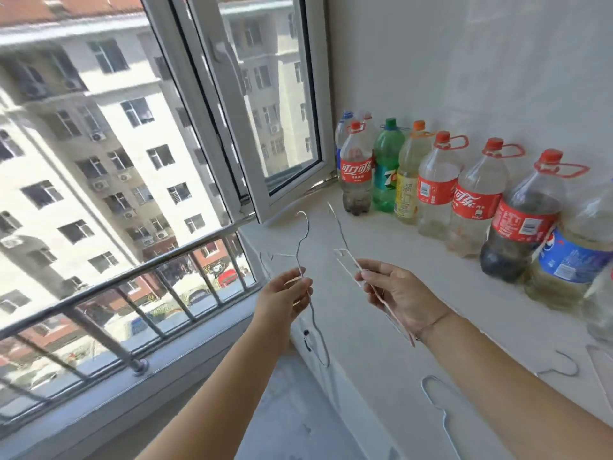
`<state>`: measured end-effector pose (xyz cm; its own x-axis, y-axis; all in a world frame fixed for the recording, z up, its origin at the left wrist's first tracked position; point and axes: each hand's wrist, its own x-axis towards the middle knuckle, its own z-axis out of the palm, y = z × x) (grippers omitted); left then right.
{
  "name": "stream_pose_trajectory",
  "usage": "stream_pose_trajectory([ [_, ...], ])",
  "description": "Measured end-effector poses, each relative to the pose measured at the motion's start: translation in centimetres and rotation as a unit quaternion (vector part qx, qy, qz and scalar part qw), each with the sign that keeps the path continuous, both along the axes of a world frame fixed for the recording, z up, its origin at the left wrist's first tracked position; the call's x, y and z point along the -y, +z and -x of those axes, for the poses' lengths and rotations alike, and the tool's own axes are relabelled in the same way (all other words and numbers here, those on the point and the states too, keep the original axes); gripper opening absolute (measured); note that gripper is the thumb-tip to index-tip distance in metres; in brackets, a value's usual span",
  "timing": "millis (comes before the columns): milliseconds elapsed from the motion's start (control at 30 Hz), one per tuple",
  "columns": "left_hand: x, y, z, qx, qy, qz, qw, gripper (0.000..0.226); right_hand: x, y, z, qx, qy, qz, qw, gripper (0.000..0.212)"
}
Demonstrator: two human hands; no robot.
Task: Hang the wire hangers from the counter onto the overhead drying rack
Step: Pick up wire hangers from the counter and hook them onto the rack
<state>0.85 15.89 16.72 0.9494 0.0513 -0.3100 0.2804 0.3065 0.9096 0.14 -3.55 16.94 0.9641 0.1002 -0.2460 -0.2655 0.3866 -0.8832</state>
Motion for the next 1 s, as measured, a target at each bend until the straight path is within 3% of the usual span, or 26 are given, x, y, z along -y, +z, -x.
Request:
stream_pose_trajectory([
  [367,-11.0,16.6,8.9,0.162,0.137,-0.015,0.977,0.024,-11.4,15.2,4.8,0.081,0.157,-0.111,0.978,0.031],
  [600,-18.2,25.7,11.7,0.239,0.224,-0.031,0.944,0.018,-20.3,23.8,6.2,0.181,0.216,-0.100,0.954,0.034],
  [1000,-30.7,32.7,14.7,0.275,0.323,-0.018,0.906,0.018,-34.1,31.5,5.9,0.278,0.241,-0.087,0.926,0.030],
])
